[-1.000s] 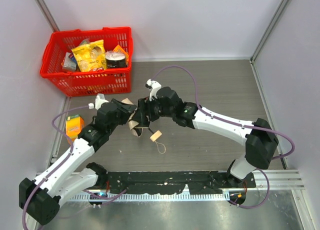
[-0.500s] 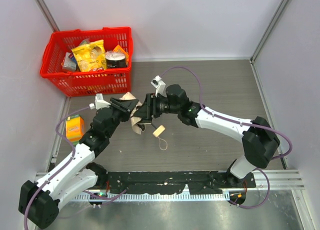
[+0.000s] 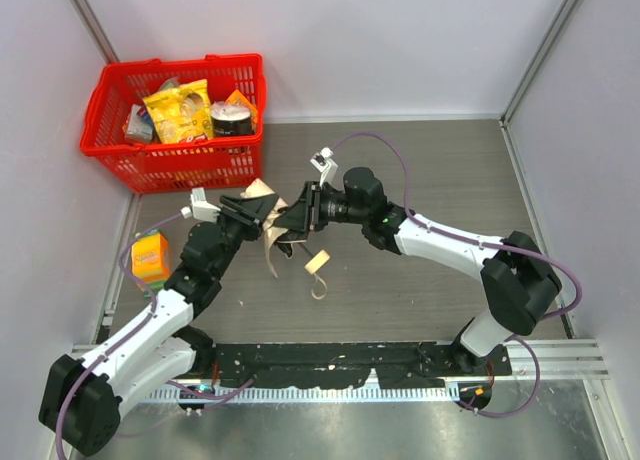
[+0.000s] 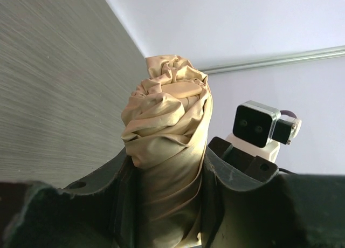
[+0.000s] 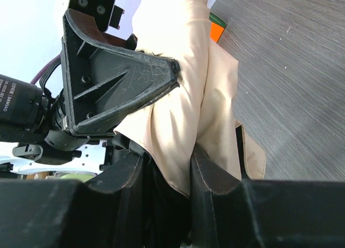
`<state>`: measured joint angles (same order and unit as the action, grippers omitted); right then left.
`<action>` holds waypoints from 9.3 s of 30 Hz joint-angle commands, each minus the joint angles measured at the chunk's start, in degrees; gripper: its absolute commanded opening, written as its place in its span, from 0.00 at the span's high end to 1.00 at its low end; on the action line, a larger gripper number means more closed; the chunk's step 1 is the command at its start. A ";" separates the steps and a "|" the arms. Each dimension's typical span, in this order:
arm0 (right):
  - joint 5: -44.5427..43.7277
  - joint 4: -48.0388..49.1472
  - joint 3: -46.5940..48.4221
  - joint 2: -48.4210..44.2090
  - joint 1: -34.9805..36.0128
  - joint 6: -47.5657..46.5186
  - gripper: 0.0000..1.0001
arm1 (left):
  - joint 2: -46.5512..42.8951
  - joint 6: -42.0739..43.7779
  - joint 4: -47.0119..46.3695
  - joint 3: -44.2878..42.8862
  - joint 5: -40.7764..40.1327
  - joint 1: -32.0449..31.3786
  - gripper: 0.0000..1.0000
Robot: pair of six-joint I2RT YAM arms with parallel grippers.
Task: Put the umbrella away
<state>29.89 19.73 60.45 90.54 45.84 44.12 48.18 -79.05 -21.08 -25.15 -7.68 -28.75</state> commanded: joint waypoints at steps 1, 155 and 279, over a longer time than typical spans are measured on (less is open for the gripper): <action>7.19 7.08 -0.16 -0.98 1.97 -0.35 0.99 | 0.51 -2.96 -13.97 0.00 5.66 -1.04 1.00; -24.00 -4.26 7.23 -7.49 8.38 -25.30 0.73 | 19.41 -13.50 -37.11 -12.12 -4.97 11.53 1.00; -22.94 32.05 -12.72 -1.95 3.55 103.36 0.33 | 37.77 -27.83 -67.60 -29.87 13.57 7.22 1.00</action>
<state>8.60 48.93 45.08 88.88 49.01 114.21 88.31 -106.04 -71.79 -53.63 5.74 -21.52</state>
